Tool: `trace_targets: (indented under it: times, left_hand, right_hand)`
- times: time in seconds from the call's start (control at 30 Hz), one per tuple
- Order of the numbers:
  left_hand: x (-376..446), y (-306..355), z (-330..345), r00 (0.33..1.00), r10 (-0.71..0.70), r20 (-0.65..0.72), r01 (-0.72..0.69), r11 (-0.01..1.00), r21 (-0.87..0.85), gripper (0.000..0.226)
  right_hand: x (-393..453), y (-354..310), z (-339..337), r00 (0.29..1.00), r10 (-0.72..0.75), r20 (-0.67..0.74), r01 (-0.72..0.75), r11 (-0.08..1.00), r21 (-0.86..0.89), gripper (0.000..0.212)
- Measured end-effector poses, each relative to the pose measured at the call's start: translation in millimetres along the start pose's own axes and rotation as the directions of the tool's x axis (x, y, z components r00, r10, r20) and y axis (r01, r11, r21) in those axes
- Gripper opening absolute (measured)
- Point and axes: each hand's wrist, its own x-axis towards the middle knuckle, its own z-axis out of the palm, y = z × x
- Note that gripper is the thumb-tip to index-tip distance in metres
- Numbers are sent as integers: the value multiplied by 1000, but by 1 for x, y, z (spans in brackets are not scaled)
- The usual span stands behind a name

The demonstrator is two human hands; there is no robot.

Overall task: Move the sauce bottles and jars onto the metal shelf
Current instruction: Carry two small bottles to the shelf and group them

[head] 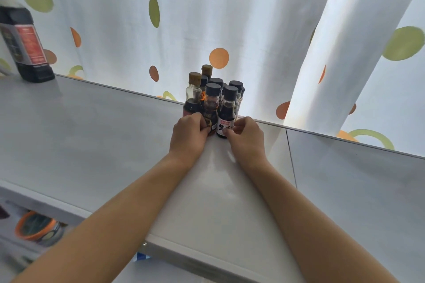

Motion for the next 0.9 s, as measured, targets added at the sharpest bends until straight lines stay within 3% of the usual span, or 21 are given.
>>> trace_targets:
  times: [0.2,0.3,0.4,0.47,0.57,0.63,0.73,0.9]
  left_hand:
    - [-5,8,-4,994,56,88,-62,996,64,6]
    - [-4,9,-7,985,91,148,-113,983,148,9]
    - [-11,12,-11,962,118,247,-168,967,194,15]
    - [-17,14,-16,920,127,371,-205,962,178,14]
    - [-29,10,-31,809,116,576,-234,963,135,15]
    - [-46,9,-46,758,88,646,-256,951,172,28]
    - [-87,25,-74,748,38,663,-269,930,250,42]
    - [-161,52,-99,809,-40,587,-193,924,329,37]
  right_hand:
    - [-2,-1,-1,999,18,-51,-25,992,-126,19]
    - [-6,-1,-3,1000,-12,-26,6,979,-202,25]
    - [-17,-6,-9,998,-42,43,53,955,-290,12]
    - [-26,-11,-16,991,-56,124,98,923,-373,7]
    - [-46,-20,-32,945,-46,324,220,822,-525,26]
    - [-64,-24,-43,905,-10,426,280,768,-576,30]
    - [-97,-27,-63,856,-1,516,342,751,-565,35]
    - [-151,-21,-83,803,-119,584,479,712,-513,29]
